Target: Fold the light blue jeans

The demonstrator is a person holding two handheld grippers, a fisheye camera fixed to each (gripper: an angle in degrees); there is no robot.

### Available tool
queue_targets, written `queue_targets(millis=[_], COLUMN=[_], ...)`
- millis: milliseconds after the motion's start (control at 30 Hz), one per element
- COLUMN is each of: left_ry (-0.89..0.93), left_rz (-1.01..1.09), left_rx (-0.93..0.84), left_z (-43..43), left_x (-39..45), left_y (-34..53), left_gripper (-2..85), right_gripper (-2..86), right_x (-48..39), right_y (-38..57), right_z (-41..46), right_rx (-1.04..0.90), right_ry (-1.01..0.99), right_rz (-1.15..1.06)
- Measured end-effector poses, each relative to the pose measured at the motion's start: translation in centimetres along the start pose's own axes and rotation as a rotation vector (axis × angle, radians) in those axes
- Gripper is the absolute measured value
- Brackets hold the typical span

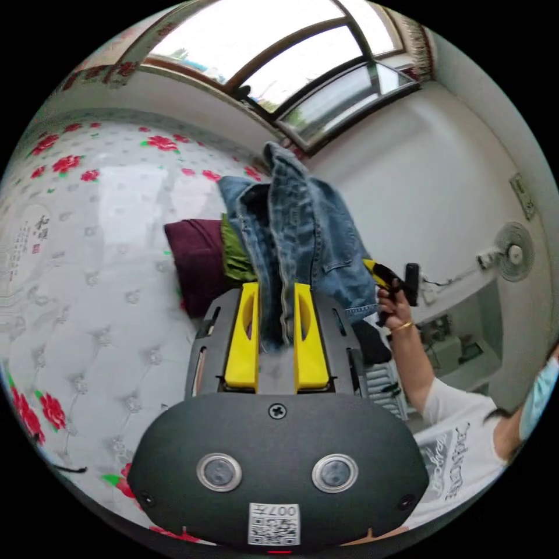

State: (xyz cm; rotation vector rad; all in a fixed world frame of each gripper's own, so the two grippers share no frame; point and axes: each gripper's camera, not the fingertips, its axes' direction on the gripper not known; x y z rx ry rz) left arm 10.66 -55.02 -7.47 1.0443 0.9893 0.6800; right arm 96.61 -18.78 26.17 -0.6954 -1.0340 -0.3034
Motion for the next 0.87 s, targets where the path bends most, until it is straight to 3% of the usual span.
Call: queue_targets(millis=[133,267,367,533,600,767,867], left_ry=[-0.124,-0.298,-0.487,-0.936,-1.025,-1.035,-1.130], left_rz=[-0.047,-0.104,-0.311,-0.664,-0.723,-0.834,-0.773], left_rx=[-0.070,-0.161,-0.199,-0.043,-0.012,-0.140,-0.208], left_z=[4.3,4.9,0.9,-12.4,-15.2,-16.4,-15.7], left_x=[-2.2,-4.1,-6.2,-7.1,-7.9,-13.5,-13.9], left_y=[6.2,19.3,30.9,43.6,45.4,47.1,45.9], left_gripper=[7.0,6.7,6.7,8.5,9.4,8.2,6.1], right_gripper=[2.7,5.0,6.2,7.4,7.7,7.3,7.4], right_x=[1.7,0.6,-1.7,-6.6,-8.0,-11.5,-11.2], right_y=[2.0,14.5,24.4,33.6,35.4,38.3,38.1], right_z=[4.3,10.7,13.7,16.0,17.6,18.9,18.6], right_rx=[-0.129,-0.404,-0.579,-0.743,-0.836,-0.809,-0.786], right_ry=[0.317,0.367,0.424,0.396,0.343,0.522,0.538], right_rz=[-0.049,-0.207,-0.279,-0.334,-0.369,-0.623,-0.575])
